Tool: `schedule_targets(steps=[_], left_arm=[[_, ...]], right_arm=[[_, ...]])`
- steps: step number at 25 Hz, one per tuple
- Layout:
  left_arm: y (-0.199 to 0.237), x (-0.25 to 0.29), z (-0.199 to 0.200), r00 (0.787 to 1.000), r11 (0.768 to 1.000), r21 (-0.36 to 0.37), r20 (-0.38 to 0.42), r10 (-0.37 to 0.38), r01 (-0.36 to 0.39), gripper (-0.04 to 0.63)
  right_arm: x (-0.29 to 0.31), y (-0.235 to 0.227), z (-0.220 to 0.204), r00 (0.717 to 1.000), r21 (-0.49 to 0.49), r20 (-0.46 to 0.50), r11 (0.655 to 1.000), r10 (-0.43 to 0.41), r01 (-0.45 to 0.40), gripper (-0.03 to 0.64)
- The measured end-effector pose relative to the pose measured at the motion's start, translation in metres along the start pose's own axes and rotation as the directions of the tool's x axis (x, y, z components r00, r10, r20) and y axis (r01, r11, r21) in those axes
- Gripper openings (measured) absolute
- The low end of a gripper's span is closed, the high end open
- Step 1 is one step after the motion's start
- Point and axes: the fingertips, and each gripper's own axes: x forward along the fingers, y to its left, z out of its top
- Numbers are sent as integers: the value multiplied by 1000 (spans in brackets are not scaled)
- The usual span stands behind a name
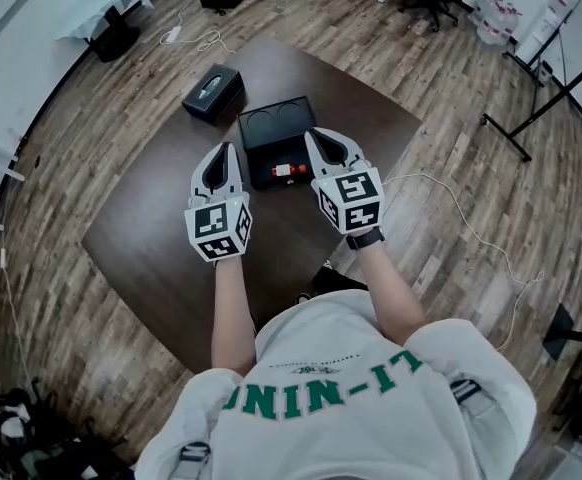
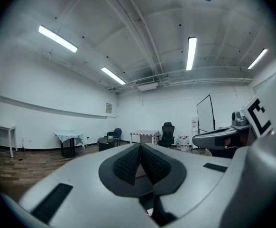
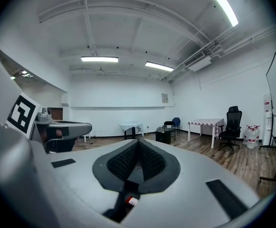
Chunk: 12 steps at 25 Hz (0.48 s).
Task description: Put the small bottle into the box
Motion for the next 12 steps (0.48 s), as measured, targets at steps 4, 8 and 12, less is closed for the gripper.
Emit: schedule_targets(steps=[4,8,12], left_arm=[[1,3,-9,1000,1000,-11,-24,4,-4,14],[1,14,-11,1000,1000,-11,-27,-4,4,14],[7,30,-22,999,1000,-18,-44,-12,11,14]], right_arm=[[2,-2,-7,1000,10,-23,1000,9,-9,14],[11,-11,-9,1000,20,-24,1000,9,-8,14],[30,-18,-18,999,25,-40,1000,17,-16,14]])
